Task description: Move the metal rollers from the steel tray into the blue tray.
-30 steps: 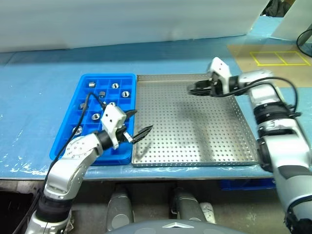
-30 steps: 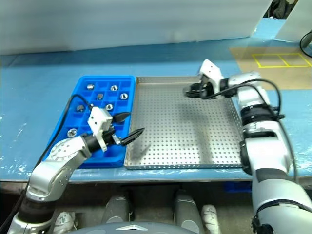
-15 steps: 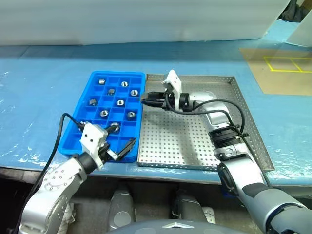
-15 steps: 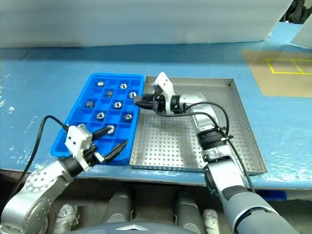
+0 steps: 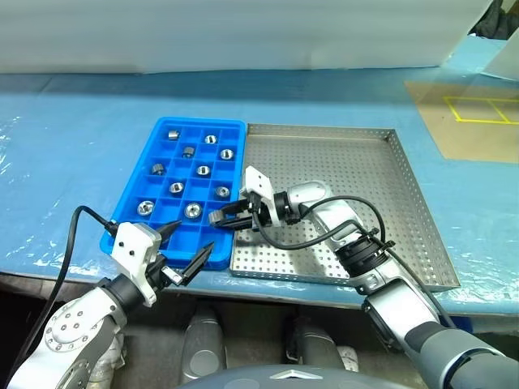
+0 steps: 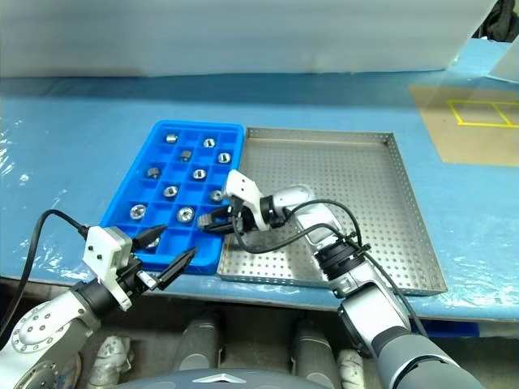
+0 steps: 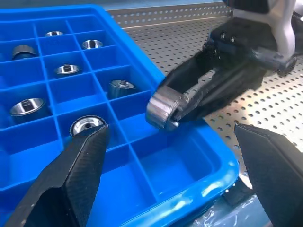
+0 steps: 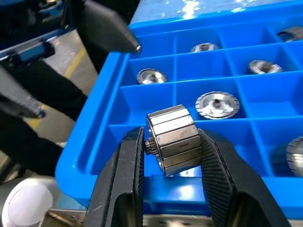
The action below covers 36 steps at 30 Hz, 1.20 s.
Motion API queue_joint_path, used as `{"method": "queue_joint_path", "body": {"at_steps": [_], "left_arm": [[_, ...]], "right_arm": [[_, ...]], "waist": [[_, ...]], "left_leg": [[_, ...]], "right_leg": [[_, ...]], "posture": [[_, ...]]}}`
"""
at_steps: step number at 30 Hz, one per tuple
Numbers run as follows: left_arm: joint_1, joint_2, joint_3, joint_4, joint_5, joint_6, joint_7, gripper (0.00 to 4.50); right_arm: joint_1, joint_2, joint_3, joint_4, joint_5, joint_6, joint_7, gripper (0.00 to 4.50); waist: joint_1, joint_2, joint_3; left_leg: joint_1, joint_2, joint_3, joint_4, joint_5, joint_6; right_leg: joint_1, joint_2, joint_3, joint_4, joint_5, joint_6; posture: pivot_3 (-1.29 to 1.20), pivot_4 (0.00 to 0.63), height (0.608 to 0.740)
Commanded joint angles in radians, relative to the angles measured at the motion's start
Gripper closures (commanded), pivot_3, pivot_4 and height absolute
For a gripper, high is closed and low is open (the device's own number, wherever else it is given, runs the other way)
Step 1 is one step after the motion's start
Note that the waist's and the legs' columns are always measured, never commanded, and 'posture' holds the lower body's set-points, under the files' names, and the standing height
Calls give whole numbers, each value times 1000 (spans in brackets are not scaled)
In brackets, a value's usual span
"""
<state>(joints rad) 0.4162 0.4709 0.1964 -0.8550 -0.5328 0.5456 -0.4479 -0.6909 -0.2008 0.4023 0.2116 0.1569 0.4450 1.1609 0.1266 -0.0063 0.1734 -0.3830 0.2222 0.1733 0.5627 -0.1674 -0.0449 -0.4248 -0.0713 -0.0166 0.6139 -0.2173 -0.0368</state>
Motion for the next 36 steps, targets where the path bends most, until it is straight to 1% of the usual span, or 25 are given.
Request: {"method": "queue_joint_path", "body": {"at_steps": [1, 8, 15, 17, 19, 21, 24, 27, 32, 36], "left_arm": [[2, 5, 13, -52, -19, -4, 12, 14], [-32, 17, 18, -36, -33, 4, 17, 14], [-95, 25, -3, -3, -35, 13, 17, 14], [-109, 25, -11, 4, -34, 15, 17, 14], [-117, 24, -15, 7, -33, 16, 17, 14], [-132, 24, -26, 16, -29, 16, 14, 14], [-167, 22, -42, 33, -27, 18, 14, 14], [-240, -1, -54, 70, -53, 27, 25, 14], [-351, -7, -94, 153, -58, 29, -10, 14], [-446, -2, -140, 243, -45, 11, -66, 14]], "right_arm": [[7, -11, 40, -54, 4, 9, 30, 3249], [4, -27, 81, -42, -26, -8, 22, 3249], [18, -45, 88, -40, -29, -8, 16, 3249], [23, -47, 86, -46, -25, -6, 11, 2519], [25, -48, 83, -48, -19, -2, 10, 1940], [29, -48, 75, -50, -14, 5, 0, 1216], [32, -46, 55, -51, -4, 11, -17, 251], [37, -38, 0, -79, 41, 42, -48, 251], [44, -48, -111, -137, 111, 106, -107, 251], [70, -95, -203, -175, 136, 132, -159, 251]], "waist": [[2, 0, 0], [2, 0, 0], [4, 0, -1], [4, -1, -1], [2, -1, -1], [2, -1, -1], [2, -1, -1], [4, -1, -1], [-8, -1, -1], [-31, -1, -1]], "left_leg": [[0, 0, 0, 0, 0, 0], [0, 0, 0, -1, 0, 0], [2, 0, 0, -1, 0, 0], [2, 0, 0, -1, 0, 0], [2, 0, 0, 0, 0, 0], [2, 0, 0, 0, 0, -1], [4, 0, 0, 0, 1, -1], [4, 0, 0, 0, 1, -1], [4, 0, 0, 3, 2, -2], [4, 0, 0, 3, 4, -6]], "right_leg": [[0, 0, 0, -1, 0, 0], [1, 0, 0, -1, 0, 0], [2, 0, 0, -1, 0, 0], [3, 0, 0, -1, 0, 0], [3, 0, 0, -1, 0, 0], [3, 0, 0, -1, 0, 0], [4, 0, 0, 0, 0, 0], [5, 0, 0, 1, 0, 0], [4, 0, 0, 5, 0, 0], [3, 1, 1, 5, 0, 0]], "posture": [[271, 150, 740], [263, 150, 740], [234, 150, 740], [231, 150, 740], [225, 150, 740], [214, 150, 740], [189, 150, 740], [160, 150, 740], [51, 150, 740], [-35, 150, 740]]}}
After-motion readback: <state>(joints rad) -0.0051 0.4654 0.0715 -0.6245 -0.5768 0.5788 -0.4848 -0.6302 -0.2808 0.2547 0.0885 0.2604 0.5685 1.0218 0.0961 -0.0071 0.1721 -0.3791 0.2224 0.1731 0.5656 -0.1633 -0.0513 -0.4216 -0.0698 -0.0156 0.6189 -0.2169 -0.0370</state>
